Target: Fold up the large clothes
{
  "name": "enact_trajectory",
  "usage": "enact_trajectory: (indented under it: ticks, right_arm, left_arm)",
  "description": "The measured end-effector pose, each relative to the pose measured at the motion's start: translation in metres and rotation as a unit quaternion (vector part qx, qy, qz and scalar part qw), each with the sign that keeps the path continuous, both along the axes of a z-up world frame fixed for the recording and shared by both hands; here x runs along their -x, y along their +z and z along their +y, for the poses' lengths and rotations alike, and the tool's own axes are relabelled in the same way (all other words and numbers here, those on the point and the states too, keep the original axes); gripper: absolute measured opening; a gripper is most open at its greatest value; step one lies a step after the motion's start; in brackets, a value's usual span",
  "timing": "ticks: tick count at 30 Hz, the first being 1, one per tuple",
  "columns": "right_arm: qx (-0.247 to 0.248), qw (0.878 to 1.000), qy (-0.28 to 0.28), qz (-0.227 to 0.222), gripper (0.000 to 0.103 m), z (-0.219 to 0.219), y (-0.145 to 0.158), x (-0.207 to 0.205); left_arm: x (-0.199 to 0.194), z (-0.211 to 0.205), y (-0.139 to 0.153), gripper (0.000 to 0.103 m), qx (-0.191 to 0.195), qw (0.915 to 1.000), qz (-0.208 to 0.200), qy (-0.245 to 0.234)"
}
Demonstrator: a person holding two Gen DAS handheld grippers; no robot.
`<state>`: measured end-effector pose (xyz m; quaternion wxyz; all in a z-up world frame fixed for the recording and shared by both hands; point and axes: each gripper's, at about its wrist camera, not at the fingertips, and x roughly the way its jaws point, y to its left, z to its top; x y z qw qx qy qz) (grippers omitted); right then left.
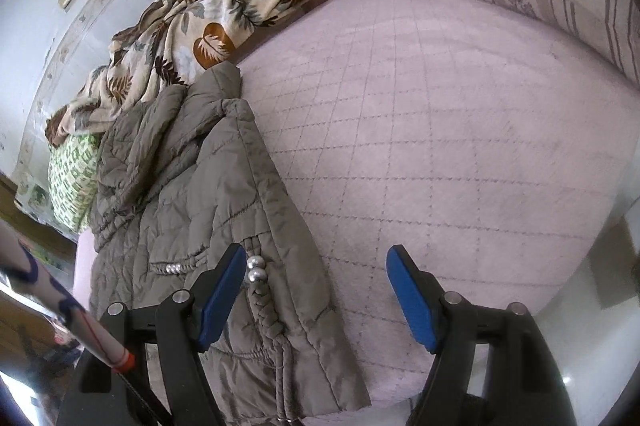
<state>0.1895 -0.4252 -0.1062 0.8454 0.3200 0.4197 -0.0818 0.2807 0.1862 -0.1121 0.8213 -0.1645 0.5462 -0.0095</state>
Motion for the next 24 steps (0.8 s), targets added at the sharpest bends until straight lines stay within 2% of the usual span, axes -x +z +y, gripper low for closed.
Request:
enact_trajectory:
  ticks: [3,5,8,12,14,17,19,24]
  right_arm:
    - [-0.044,0.999,-0.018,0.005,0.078,-0.017,-0.009,-0.005]
    - [-0.076,0.996,-0.034,0.012,0.078,-0.03,-0.018,-0.01]
    - [-0.136,0.99,-0.029,0.025,0.078,-0.038,-0.035,-0.019]
    - [-0.21,0.977,0.004,0.021,0.079,-0.033,-0.048,-0.027]
    - [-0.245,0.969,0.025,0.026,0.079,-0.028,-0.055,-0.031]
    - [-0.263,0.964,0.044,0.026,0.079,-0.02,-0.057,-0.033]
    - [-0.267,0.961,0.06,0.03,0.079,-0.012,-0.057,-0.033]
    - [-0.235,0.966,0.102,0.034,0.08,0.009,-0.049,-0.029]
  left_arm:
    - [-0.005,0.0,-0.013,0.065,0.024,0.9996,0.012,-0.002]
    - [-0.006,0.003,-0.02,0.065,0.061,0.998,0.014,-0.002]
    - [-0.002,0.008,-0.025,0.065,0.103,0.9946,0.014,-0.006]
    - [0.004,0.012,-0.03,0.065,0.197,0.9793,0.028,-0.037]
    - [0.011,0.021,-0.035,0.065,0.238,0.9707,0.027,-0.024]
    - [0.019,0.031,-0.039,0.065,0.294,0.9556,0.019,-0.003]
    - [0.025,0.033,-0.04,0.065,0.295,0.9552,0.016,0.0]
    - [0.032,0.025,-0.041,0.065,0.271,0.9625,0.005,-0.012]
